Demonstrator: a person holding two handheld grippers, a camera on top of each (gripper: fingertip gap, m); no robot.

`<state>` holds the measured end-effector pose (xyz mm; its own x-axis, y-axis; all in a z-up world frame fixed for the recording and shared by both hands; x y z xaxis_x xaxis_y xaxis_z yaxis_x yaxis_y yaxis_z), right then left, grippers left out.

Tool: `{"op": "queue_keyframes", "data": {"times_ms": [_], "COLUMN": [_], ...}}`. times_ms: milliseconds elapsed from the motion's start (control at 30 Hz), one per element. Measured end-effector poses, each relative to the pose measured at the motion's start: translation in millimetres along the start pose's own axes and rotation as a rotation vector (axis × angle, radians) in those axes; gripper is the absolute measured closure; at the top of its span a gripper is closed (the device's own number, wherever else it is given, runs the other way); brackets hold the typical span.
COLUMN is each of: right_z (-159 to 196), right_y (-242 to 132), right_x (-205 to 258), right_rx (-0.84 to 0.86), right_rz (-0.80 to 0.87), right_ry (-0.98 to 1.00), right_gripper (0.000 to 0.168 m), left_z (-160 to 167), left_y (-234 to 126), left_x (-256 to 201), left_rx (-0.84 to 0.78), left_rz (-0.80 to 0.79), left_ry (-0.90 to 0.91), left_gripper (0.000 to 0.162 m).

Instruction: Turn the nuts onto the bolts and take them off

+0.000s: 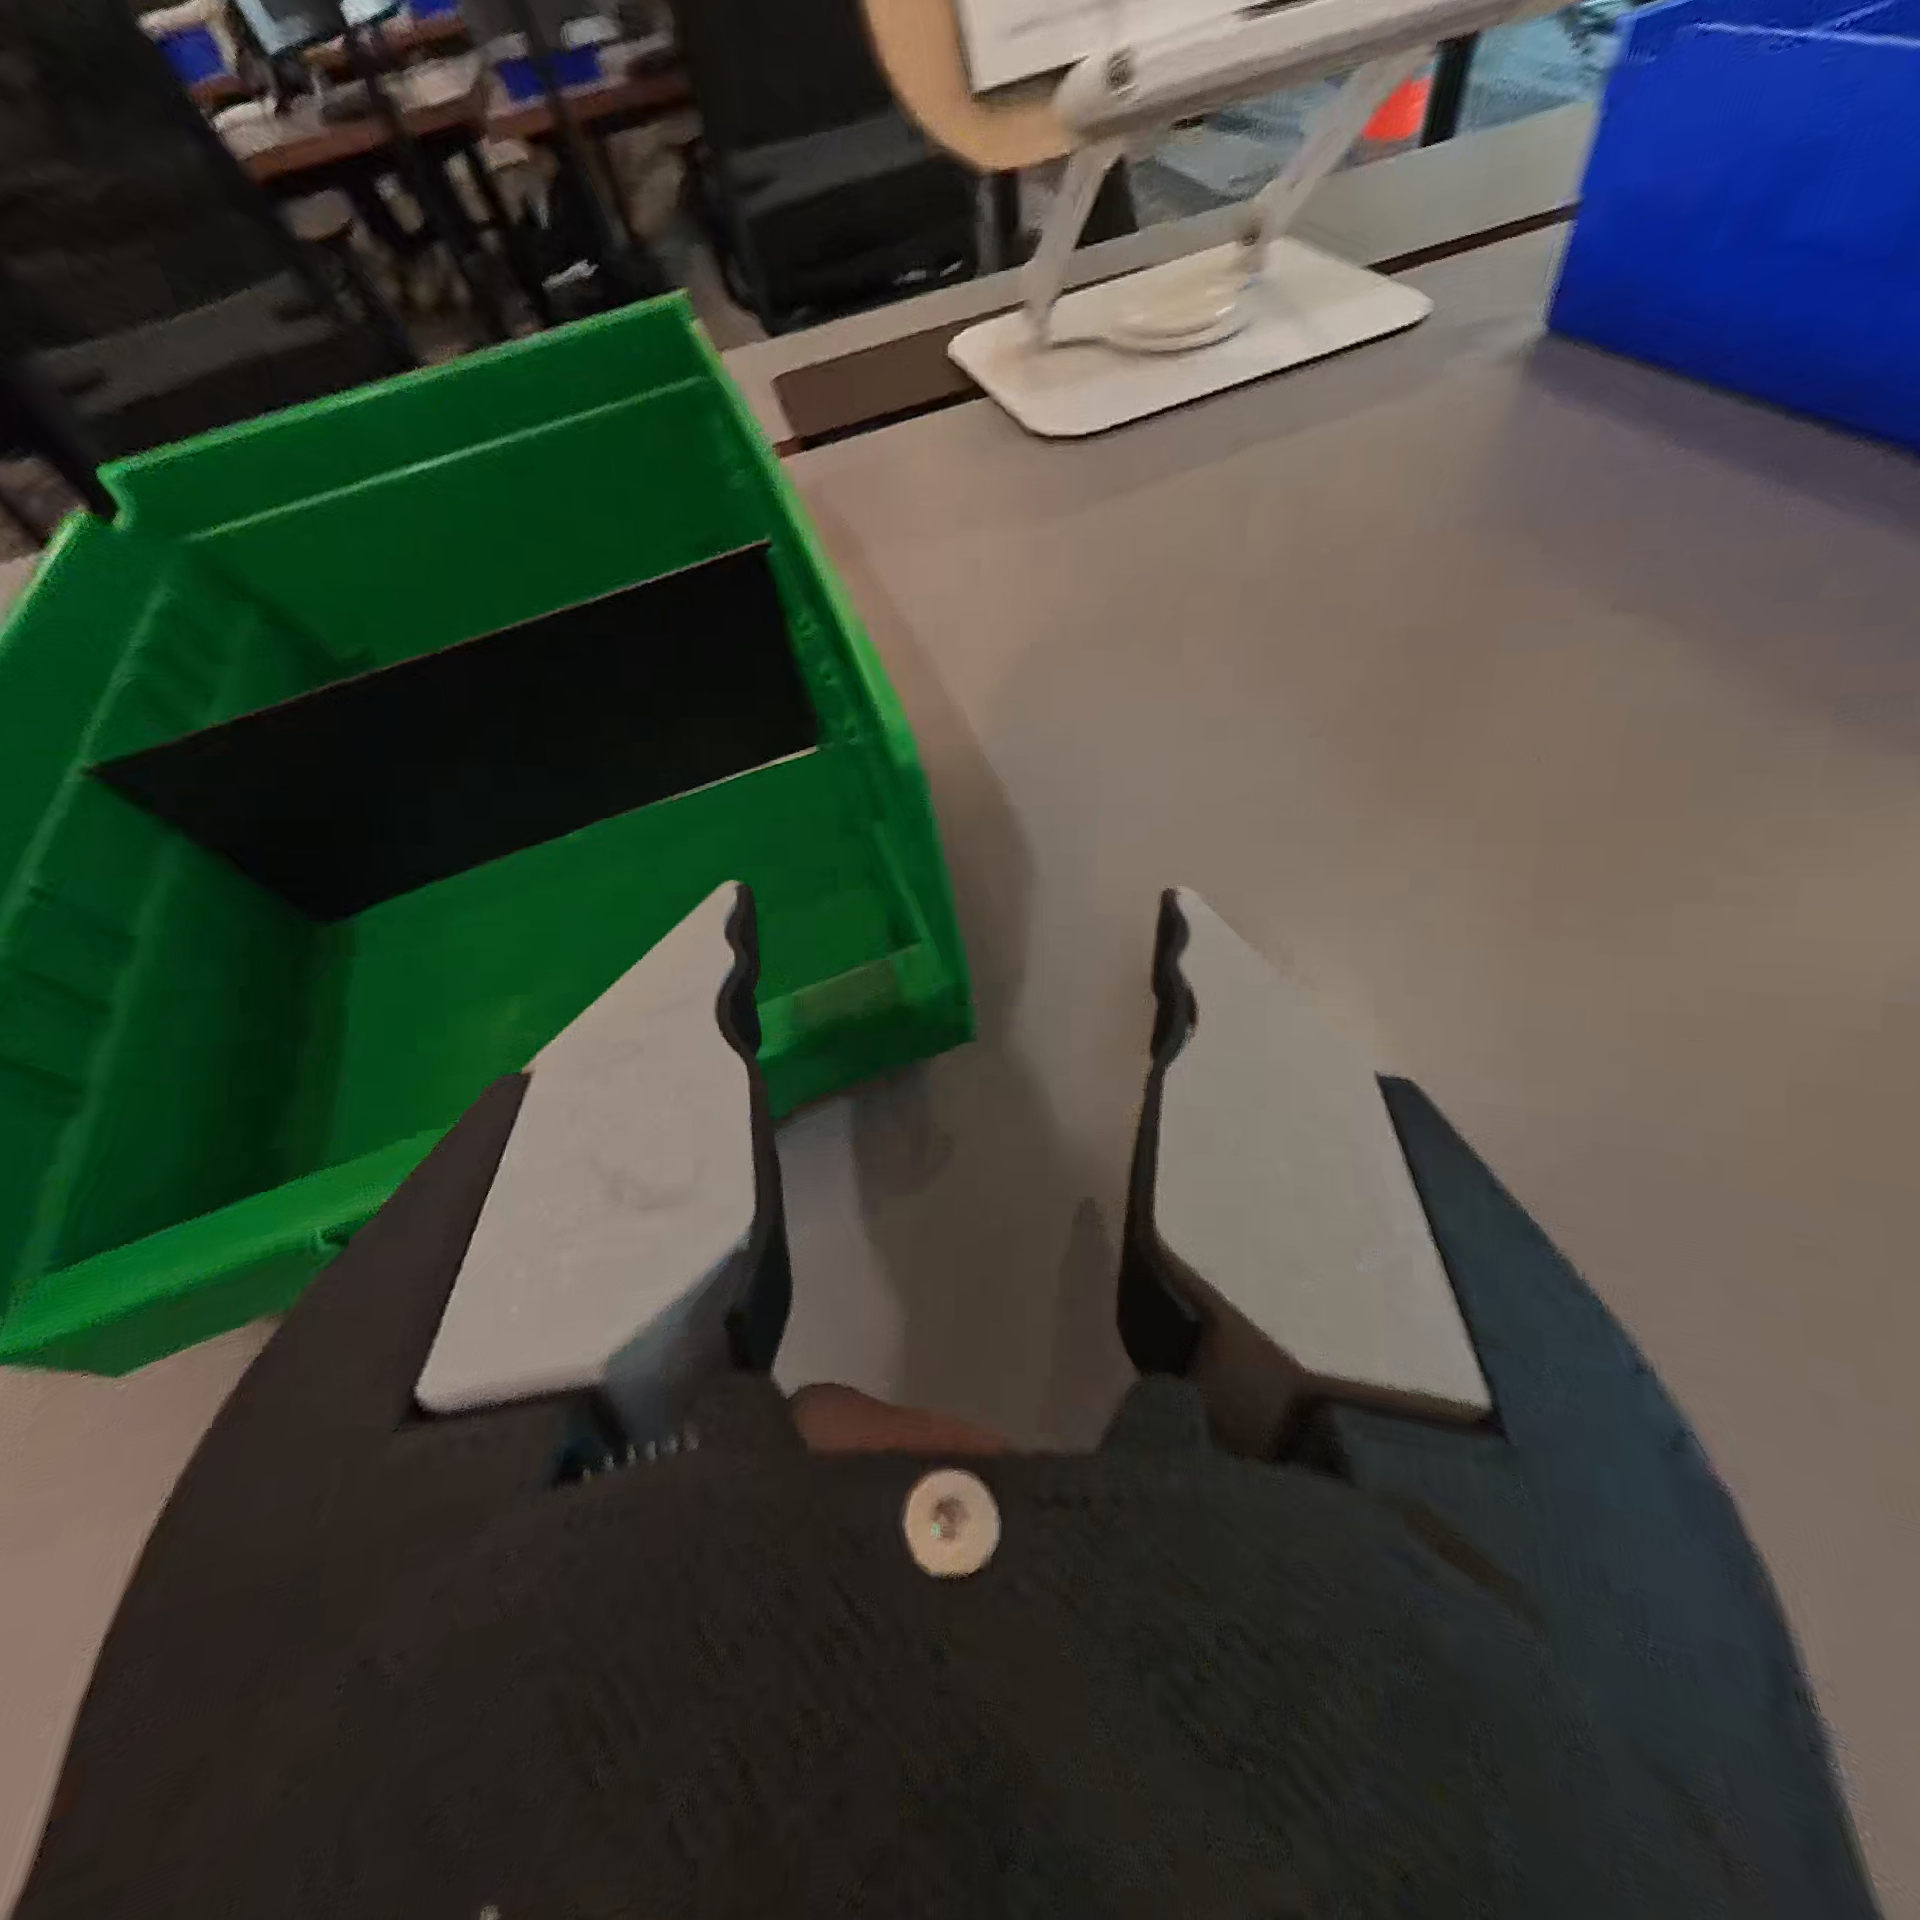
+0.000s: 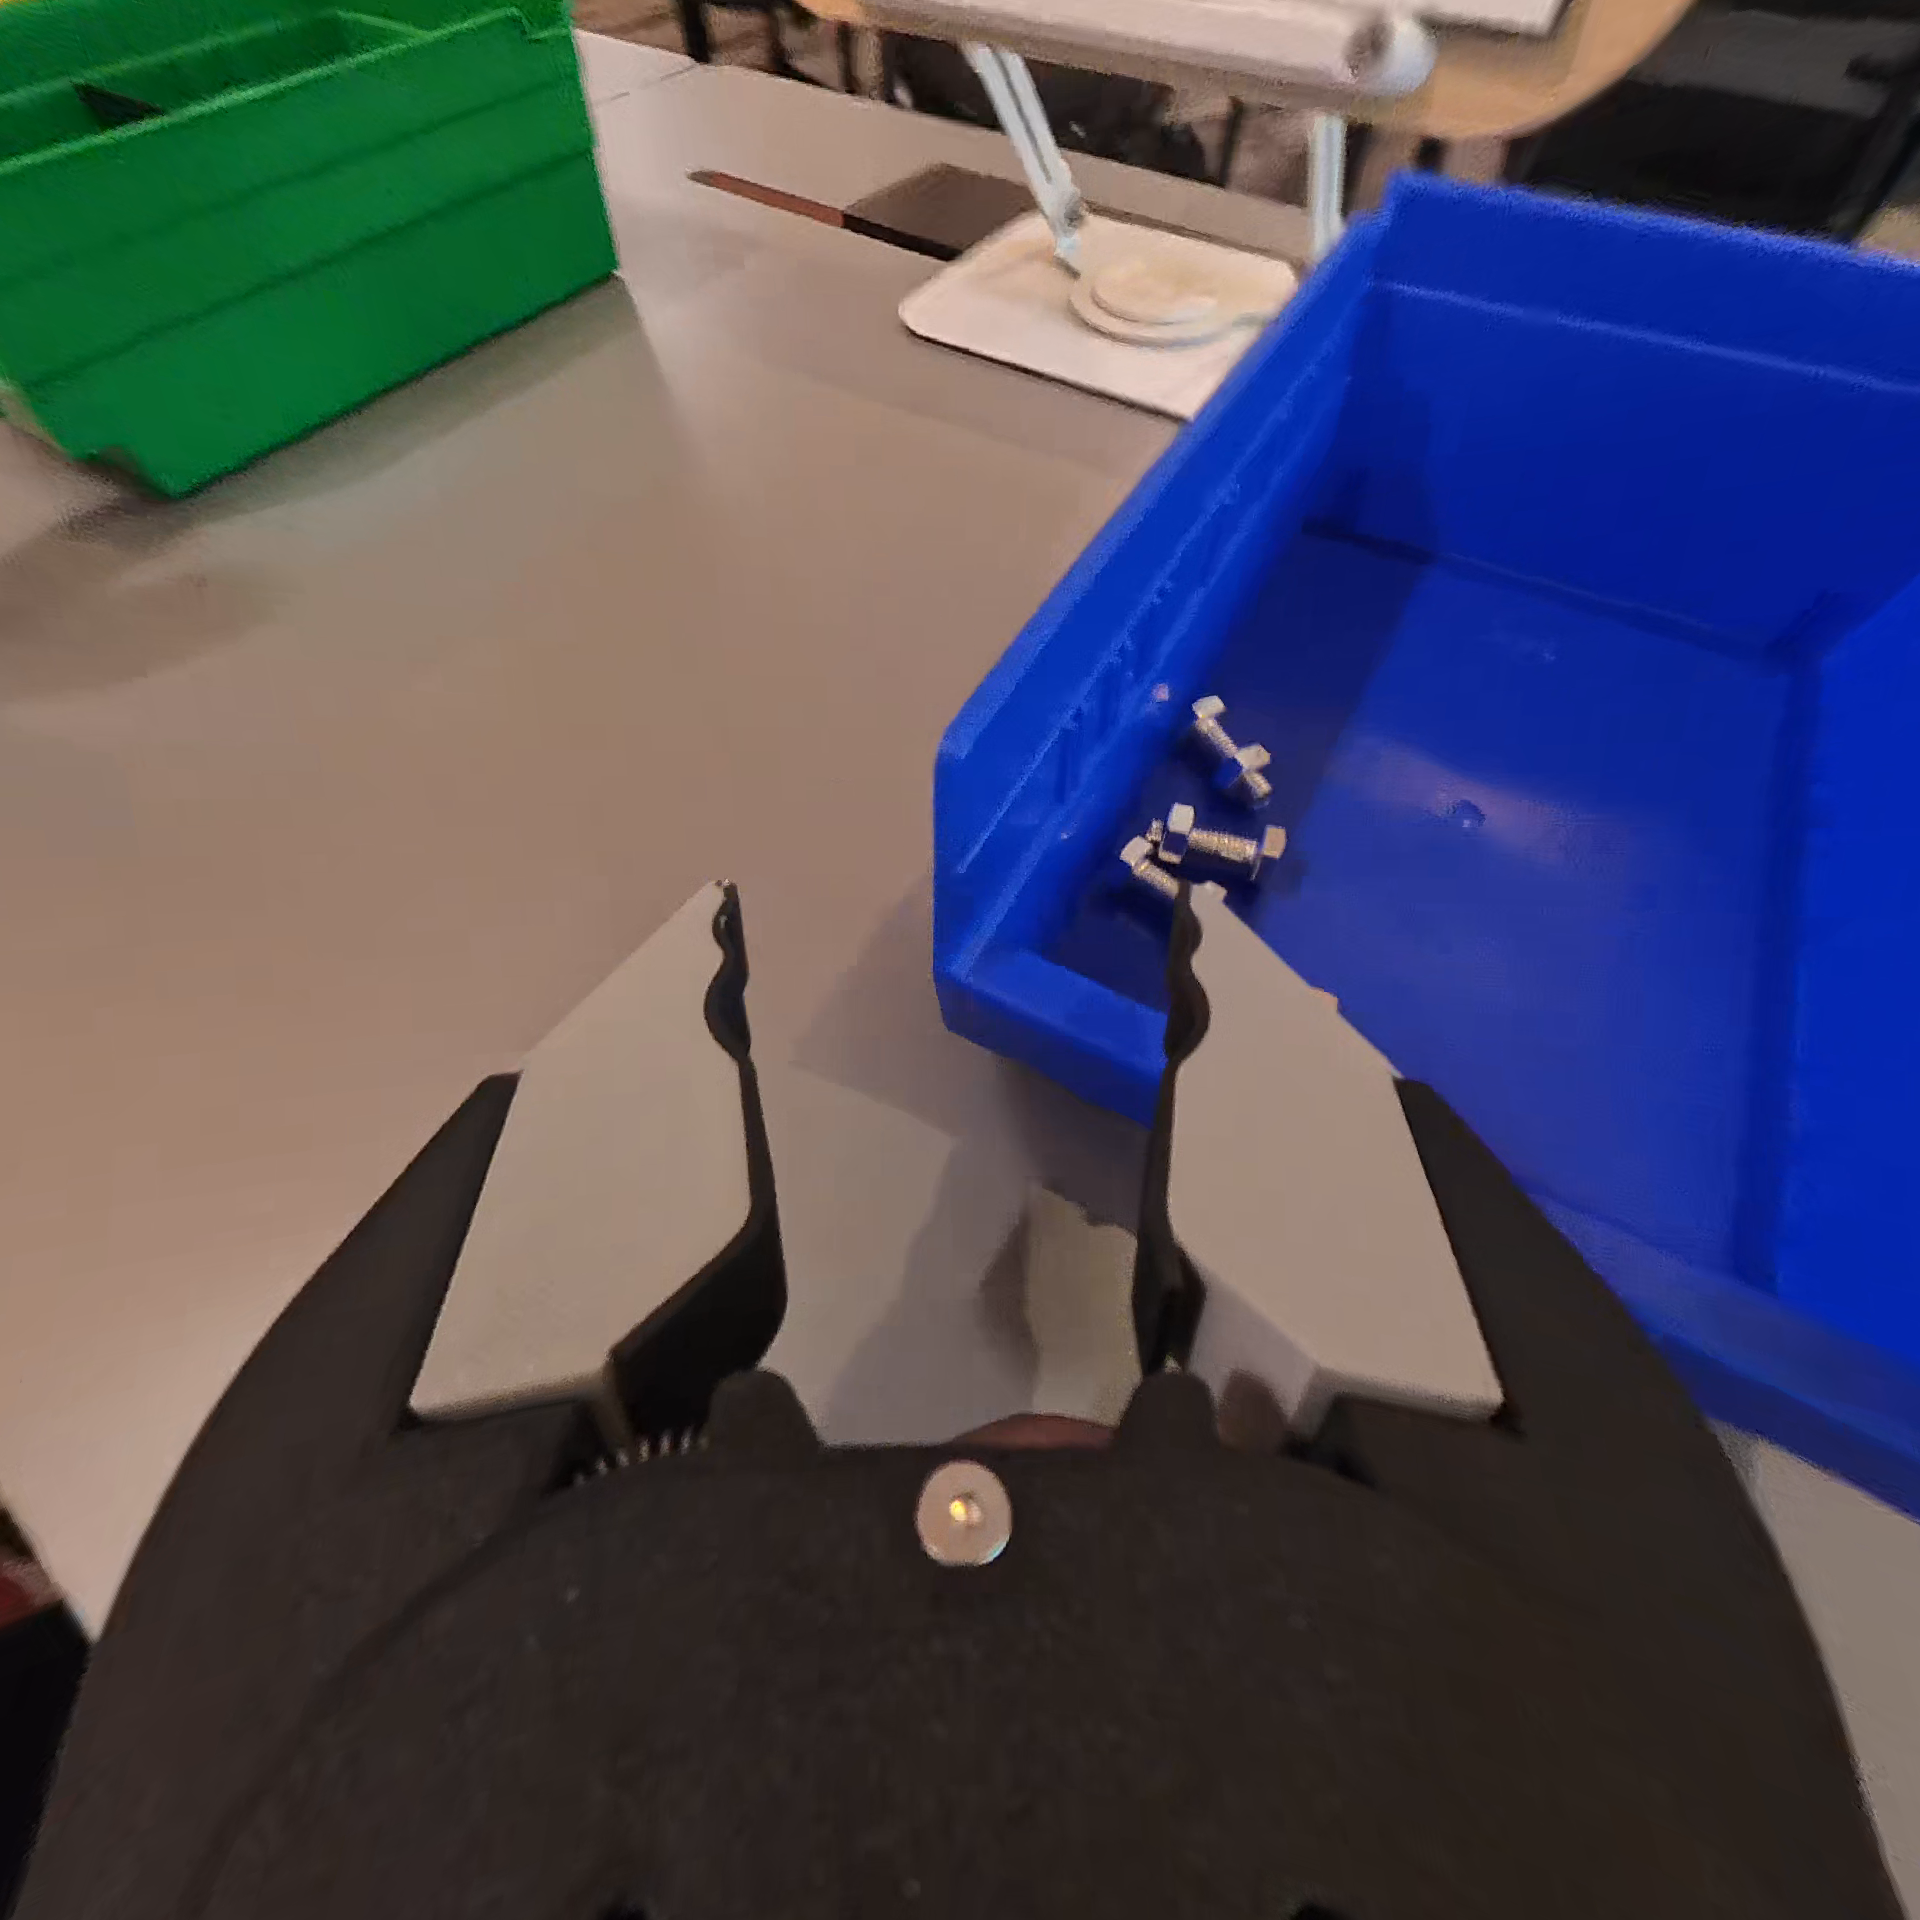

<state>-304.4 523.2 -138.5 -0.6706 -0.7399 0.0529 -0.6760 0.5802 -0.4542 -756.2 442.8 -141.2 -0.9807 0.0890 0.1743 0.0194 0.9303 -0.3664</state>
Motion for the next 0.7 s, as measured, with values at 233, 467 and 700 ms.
{"op": "queue_keyframes", "data": {"times_ms": [233, 467, 700], "right_z": [-4, 13, 31], "right_y": [38, 4, -26], "right_x": [3, 13, 44], "right_rx": [0.100, 0.118, 0.096], "right_rz": [0.189, 0.112, -0.077], "right_ry": [-0.015, -0.114, -0.080], "right_gripper": [0.149, 0.159, 0.157], "left_z": [-10, 16, 41], "left_y": [45, -16, -100], "left_x": [12, 30, 73], "left_rx": [0.059, -0.095, -0.336], "left_rz": [-0.011, -0.006, 0.064], "left_ry": [-0.057, 0.119, 0.095], "left_gripper": [0.151, 0.162, 0.161]}}
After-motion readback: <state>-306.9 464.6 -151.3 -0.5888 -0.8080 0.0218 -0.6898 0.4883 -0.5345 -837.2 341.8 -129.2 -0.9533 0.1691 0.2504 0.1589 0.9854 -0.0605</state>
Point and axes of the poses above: each gripper's, where its closed fingertips meet, y out along the fingers, z out of its underside, x = y × z across the jaws, the point moved 8 cm from there along -y, back along the fingers, and after that the axes turned 5 degrees about -z, right-handed, at the moved point
